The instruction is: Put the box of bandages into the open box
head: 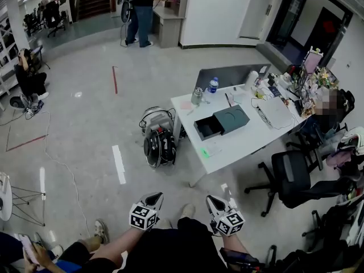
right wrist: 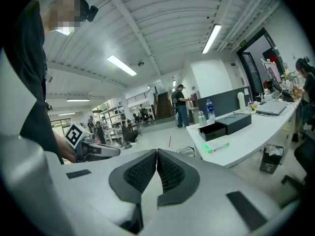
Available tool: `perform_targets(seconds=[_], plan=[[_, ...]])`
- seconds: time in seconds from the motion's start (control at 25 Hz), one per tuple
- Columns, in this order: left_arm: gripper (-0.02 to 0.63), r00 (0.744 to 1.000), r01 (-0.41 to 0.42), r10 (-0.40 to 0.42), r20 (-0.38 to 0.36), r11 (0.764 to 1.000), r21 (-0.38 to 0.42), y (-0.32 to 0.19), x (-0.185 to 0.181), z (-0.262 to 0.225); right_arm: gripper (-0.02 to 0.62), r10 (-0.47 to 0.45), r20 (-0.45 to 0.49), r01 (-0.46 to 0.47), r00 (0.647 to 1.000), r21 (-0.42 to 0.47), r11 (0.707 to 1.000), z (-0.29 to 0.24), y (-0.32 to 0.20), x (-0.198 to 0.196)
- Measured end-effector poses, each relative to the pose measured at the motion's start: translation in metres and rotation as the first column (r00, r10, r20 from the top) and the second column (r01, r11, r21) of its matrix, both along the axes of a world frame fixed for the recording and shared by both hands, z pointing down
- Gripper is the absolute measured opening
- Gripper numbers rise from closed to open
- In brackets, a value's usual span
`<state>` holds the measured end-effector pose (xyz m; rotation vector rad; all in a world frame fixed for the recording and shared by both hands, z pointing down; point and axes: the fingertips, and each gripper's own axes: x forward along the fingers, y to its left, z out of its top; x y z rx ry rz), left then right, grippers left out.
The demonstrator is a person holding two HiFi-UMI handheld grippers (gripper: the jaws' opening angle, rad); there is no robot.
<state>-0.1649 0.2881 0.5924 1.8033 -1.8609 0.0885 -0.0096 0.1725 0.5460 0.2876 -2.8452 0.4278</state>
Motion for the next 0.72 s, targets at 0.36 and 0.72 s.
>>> perform_targets(seconds=[0.36, 0.72], plan=[[0.008, 1.0, 0.019, -0.019, 0.008, 0.999, -0.033, -0.03, -0.02, 0.012, 0.028, -0.037, 0.006, 0.037, 0.999, -0.025, 0.999, 0.017, -0.039, -0.031], [0.008, 0.999, -0.017, 0.019, 0.047, 0.999, -0.038, -0.115, -0.036, -0.006, 0.027, -0.037, 0.052, 0.038, 0.998, -0.028, 0.999, 0.006, -0.12, -0.055]])
